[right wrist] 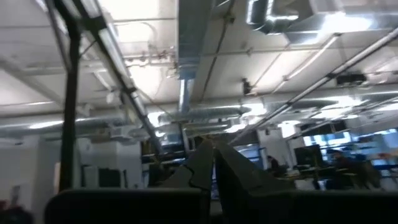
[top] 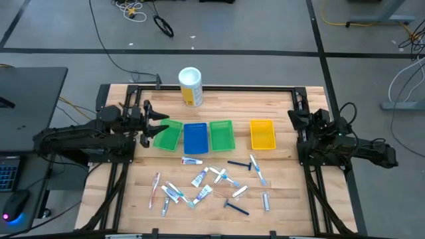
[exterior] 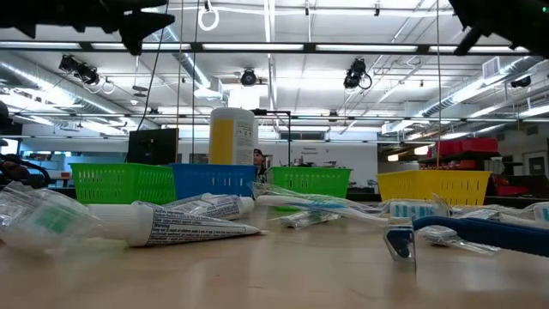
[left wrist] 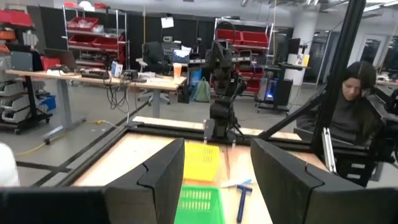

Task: Pick & Place Travel size toiletries
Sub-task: Put the blue and white toothbrush into the yellow bin

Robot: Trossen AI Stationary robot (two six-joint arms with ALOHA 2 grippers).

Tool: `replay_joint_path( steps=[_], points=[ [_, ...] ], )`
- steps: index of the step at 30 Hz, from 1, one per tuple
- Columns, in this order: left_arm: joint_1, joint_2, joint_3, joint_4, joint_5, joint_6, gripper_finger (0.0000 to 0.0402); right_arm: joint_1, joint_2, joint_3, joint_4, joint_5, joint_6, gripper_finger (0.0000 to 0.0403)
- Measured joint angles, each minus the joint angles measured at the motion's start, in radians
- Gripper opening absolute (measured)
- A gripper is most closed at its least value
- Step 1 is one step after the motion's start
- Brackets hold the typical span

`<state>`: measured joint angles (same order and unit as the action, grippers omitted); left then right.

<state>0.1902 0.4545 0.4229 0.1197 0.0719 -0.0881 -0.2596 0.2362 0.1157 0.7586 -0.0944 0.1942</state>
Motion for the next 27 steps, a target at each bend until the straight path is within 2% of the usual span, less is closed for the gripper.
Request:
replay_joint_path(
  steps=[3, 7, 12, 15, 20, 27],
  points=[
    [-0.001, 0.034, 0.046, 0.001, 0.0, 0.0, 0.0194, 0.002, 0.097, 0.087, -0.034, -0.073, 0.001, 0.0049],
    [-0.023, 0.066, 0.068, -0.014, -0.027, 0.018, 0.0191, 0.037, 0.238, 0.22, -0.226, -0.133, -0.02, 0.007],
    [-0.083, 0.091, 0.071, -0.112, -0.152, 0.015, 0.0188, 0.132, 0.435, 0.404, -0.59, -0.014, -0.033, 0.0082],
    [-0.125, 0.104, 0.071, -0.164, -0.229, 0.008, 0.0191, 0.204, 0.544, 0.522, -0.801, 0.038, 0.028, 0.0083],
    [-0.189, 0.114, 0.071, -0.175, -0.273, -0.01, 0.0191, 0.334, 0.72, 0.671, -1.109, 0.065, 0.215, 0.0083],
    [-0.228, 0.122, 0.071, -0.175, -0.386, 0.019, 0.0188, 0.477, 0.905, 0.726, -1.282, -0.065, 0.439, 0.0083]
  ],
)
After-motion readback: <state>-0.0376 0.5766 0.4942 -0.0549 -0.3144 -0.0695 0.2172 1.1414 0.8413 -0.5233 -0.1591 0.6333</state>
